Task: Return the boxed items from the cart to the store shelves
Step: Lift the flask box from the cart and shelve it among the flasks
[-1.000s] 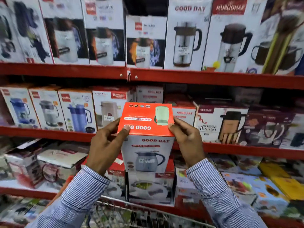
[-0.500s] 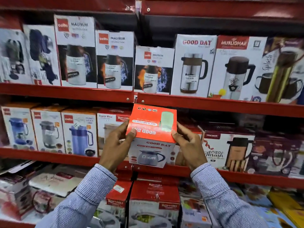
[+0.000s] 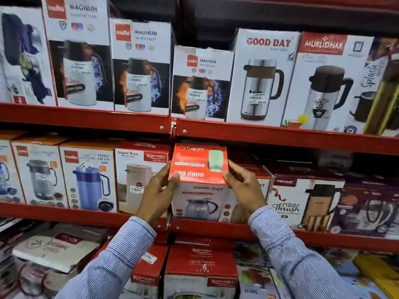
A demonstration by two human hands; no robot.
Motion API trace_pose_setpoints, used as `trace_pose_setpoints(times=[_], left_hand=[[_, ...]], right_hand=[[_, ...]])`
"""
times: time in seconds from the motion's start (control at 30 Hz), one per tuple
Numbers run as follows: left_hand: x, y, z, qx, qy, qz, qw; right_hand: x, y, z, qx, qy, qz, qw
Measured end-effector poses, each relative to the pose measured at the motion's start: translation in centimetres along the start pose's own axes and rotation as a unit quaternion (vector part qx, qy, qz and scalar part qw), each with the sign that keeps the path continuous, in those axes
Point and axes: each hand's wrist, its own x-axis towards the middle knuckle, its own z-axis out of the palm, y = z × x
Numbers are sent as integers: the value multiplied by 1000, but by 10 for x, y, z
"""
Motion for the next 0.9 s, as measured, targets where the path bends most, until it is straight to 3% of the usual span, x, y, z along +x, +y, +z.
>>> trace_pose_setpoints(times=[0.2, 0.53, 0.9], left_hand=[[26, 3, 9, 25, 14, -8, 1000], [43, -2, 28, 13, 48, -69, 996], [29, -11, 44, 75, 54, -48, 995]], right_hand=[[18, 0, 1, -16, 14, 8, 1000], [40, -4, 5, -180, 69, -11, 981], [40, 1, 3, -252, 7, -14, 967]])
